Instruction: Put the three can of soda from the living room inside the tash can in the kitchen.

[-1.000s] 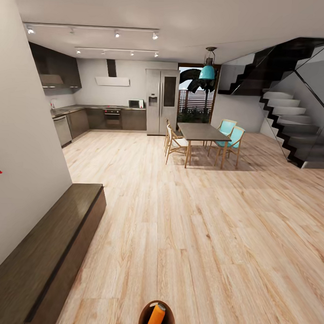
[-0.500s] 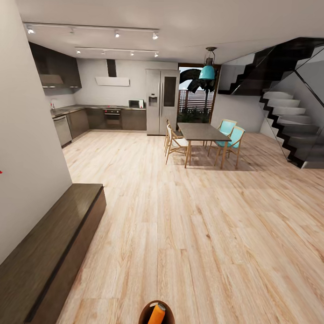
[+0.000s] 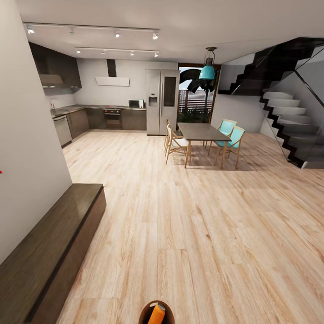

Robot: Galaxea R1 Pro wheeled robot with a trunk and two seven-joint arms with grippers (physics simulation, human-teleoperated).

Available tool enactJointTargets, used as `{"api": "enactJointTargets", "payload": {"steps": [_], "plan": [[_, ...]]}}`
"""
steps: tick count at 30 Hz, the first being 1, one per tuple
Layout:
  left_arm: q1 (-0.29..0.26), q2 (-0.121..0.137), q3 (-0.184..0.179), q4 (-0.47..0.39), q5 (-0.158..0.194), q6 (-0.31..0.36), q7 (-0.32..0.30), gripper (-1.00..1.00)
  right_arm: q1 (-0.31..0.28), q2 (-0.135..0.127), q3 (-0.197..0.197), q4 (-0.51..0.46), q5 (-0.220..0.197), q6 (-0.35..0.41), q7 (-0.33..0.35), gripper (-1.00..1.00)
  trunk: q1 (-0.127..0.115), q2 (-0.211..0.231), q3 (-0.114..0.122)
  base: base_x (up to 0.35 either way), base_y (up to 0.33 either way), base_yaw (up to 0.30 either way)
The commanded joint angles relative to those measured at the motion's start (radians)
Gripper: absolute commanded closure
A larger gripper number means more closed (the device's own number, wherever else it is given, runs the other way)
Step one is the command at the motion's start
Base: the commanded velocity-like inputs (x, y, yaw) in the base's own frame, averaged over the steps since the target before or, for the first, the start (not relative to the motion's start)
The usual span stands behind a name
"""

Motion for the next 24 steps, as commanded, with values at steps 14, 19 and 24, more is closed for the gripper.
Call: {"api": "enactJointTargets", "payload": {"steps": [14,19,24], "plan": [[0.0,0.0,0.0,0.0,0.0,0.0,0.0,-1.0,0.0,0.001,0.0,0.0,0.0,0.0,0.0,-1.0,0.0,0.0,0.0,0.0,0.0,0.0],[0.0,0.0,0.0,0.0,0.0,0.0,0.0,-1.0,0.0,0.001,0.001,0.0,0.0,0.0,0.0,-1.0,0.0,0.0,0.0,0.0,0.0,0.0],[0.0,0.0,0.0,0.0,0.0,0.0,0.0,-1.0,0.0,0.0,0.0,0.0,0.0,0.0,0.0,-1.0,0.0,0.0,0.0,0.0,0.0,0.0]]}}
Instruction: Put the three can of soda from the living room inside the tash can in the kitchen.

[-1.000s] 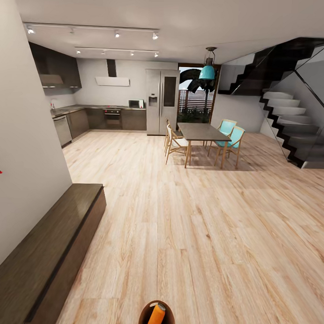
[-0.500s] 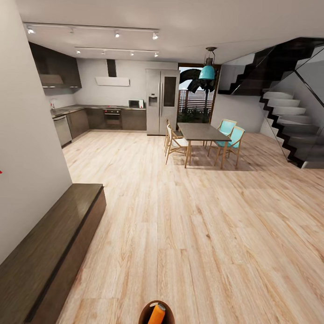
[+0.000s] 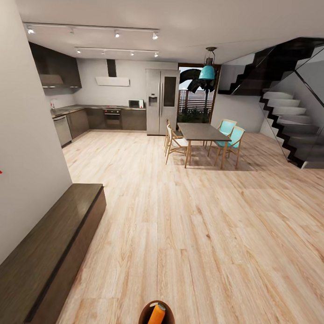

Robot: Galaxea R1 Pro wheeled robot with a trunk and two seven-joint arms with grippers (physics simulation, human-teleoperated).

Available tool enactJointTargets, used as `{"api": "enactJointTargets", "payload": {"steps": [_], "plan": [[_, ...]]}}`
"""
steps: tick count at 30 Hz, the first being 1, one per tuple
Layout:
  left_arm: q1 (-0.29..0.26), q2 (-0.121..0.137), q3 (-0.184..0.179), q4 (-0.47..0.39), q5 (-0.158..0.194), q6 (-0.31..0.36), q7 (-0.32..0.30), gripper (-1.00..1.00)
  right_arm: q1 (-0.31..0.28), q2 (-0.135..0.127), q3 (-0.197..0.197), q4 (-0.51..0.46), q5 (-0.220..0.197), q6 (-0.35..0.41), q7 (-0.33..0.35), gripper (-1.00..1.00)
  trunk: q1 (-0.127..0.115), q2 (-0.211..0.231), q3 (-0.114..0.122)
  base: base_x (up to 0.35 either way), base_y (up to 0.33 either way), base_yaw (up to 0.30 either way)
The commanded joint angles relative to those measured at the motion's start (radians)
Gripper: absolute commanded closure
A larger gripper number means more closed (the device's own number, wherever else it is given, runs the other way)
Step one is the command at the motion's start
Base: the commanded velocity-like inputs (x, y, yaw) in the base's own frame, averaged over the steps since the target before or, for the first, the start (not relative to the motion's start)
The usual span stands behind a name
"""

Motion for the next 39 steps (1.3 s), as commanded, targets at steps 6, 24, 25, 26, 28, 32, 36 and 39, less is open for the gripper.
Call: {"api": "enactJointTargets", "payload": {"steps": [6,24,25,26,28,32,36,39], "plan": [[0.0,0.0,0.0,0.0,0.0,0.0,0.0,-1.0,0.0,0.0,0.0,0.0,0.0,0.0,0.0,-1.0,0.0,0.0,0.0,0.0,0.0,0.0],[0.0,0.0,0.0,0.0,0.0,0.0,0.0,-1.0,0.0,0.0,0.0,0.0,0.0,0.0,0.0,-1.0,0.0,0.0,0.0,0.0,0.0,0.0],[0.0,0.0,0.0,0.0,0.0,0.0,0.0,-1.0,0.0,0.0,0.0,0.0,0.0,0.0,0.0,-1.0,0.0,0.0,0.0,0.0,0.0,0.0],[0.0,0.0,0.0,0.0,0.0,0.0,0.0,-1.0,0.0,0.0,0.0,0.0,0.0,0.0,0.0,-1.0,0.0,0.0,0.0,0.0,0.0,0.0],[0.0,0.0,0.0,0.0,0.0,0.0,0.0,-1.0,0.0,0.0,0.0,0.0,0.0,0.0,0.0,-1.0,0.0,0.0,0.0,0.0,0.0,0.0],[0.0,0.0,0.0,0.0,0.0,0.0,0.0,-1.0,0.0,0.0,0.0,0.0,0.0,0.0,0.0,-1.0,0.0,0.0,0.0,0.0,0.0,0.0],[0.0,0.0,0.0,0.0,0.0,0.0,0.0,-1.0,0.0,0.0,0.0,0.0,0.0,0.0,0.0,-1.0,0.0,0.0,0.0,0.0,0.0,0.0],[0.0,0.0,0.0,0.0,0.0,0.0,0.0,-1.0,0.0,0.0,0.0,0.0,0.0,0.0,0.0,-1.0,0.0,0.0,0.0,0.0,0.0,0.0]]}}
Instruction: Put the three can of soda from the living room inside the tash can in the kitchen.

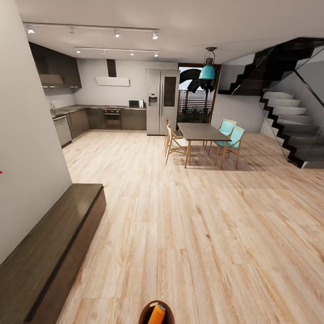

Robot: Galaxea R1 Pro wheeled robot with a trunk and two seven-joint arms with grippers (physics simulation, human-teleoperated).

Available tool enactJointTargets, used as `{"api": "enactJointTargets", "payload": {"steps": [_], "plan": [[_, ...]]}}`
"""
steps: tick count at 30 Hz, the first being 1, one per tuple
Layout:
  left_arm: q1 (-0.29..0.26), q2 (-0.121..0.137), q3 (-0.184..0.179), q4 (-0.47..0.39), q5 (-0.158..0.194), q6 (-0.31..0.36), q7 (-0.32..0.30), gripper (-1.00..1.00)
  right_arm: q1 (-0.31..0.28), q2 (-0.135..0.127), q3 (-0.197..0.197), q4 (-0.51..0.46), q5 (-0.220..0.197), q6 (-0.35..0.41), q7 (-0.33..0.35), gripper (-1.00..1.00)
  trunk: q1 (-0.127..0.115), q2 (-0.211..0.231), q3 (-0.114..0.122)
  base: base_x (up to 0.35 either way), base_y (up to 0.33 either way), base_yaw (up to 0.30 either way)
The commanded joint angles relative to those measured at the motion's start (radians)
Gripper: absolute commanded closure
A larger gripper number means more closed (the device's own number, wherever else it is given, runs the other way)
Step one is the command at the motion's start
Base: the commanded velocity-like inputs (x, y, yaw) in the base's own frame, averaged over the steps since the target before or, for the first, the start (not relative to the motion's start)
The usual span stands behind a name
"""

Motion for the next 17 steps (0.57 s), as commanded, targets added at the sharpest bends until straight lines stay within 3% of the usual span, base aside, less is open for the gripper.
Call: {"api": "enactJointTargets", "payload": {"steps": [1,17], "plan": [[0.0,0.0,0.0,0.0,0.0,0.0,0.0,-1.0,0.0,0.0,0.0,0.0,0.0,0.0,0.0,-1.0,0.0,0.0,0.0,0.0,0.0,0.0],[0.0,0.0,0.0,0.0,0.0,0.0,0.0,-1.0,0.0,0.0,0.0,0.0,0.0,0.0,0.0,-1.0,0.0,0.0,0.0,0.0,0.0,0.0]]}}
